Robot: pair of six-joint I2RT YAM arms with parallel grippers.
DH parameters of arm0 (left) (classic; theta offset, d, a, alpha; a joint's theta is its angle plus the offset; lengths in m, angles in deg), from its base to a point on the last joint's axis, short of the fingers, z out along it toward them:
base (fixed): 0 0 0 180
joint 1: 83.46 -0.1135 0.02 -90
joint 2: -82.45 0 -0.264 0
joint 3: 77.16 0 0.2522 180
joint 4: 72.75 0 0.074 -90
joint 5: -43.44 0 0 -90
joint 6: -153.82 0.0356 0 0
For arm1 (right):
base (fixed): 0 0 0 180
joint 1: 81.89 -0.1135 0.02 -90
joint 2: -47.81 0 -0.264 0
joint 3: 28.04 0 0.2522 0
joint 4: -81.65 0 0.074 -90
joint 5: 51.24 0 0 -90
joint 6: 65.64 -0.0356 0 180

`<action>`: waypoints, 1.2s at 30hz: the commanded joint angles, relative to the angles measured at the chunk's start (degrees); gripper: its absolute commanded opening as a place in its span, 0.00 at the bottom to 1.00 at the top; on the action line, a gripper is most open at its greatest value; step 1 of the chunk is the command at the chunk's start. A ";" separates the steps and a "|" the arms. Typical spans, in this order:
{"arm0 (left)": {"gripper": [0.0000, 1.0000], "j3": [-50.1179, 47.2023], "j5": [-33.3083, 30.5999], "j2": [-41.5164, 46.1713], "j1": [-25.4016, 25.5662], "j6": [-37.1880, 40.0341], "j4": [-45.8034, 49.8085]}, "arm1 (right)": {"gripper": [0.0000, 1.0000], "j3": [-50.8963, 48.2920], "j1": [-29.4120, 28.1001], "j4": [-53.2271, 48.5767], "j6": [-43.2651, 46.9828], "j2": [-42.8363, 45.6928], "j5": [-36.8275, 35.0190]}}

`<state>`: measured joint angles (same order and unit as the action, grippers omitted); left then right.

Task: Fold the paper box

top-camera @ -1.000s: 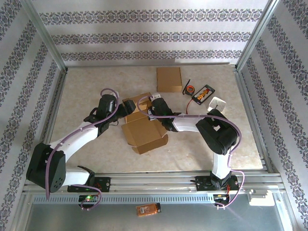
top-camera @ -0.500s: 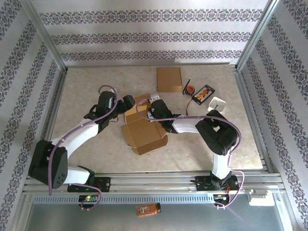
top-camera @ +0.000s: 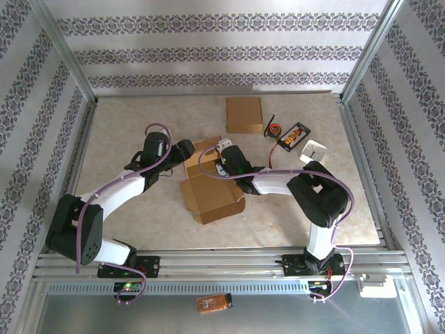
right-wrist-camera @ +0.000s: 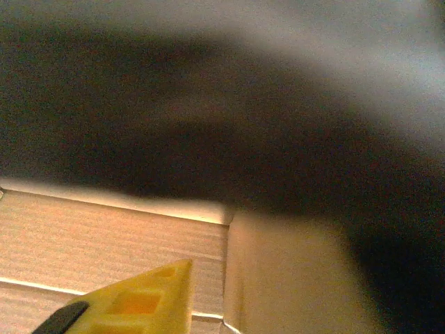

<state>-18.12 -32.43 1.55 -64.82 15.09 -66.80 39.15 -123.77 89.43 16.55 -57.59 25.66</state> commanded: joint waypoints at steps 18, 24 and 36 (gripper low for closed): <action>0.66 1.02 3.30 -0.40 -0.09 1.18 -1.91 | 0.38 1.62 4.75 4.88 -0.90 0.71 -0.27; 0.66 1.29 3.10 -0.26 -0.23 1.72 -1.33 | 0.33 3.01 5.19 6.99 -1.29 -1.01 1.59; 0.67 1.17 4.24 -0.02 -0.10 0.77 -1.95 | 0.06 6.32 5.33 8.10 -8.71 -5.55 5.36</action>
<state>-17.99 -29.39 1.48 -64.82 15.53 -67.65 44.11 -118.40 96.07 10.95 -61.46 29.66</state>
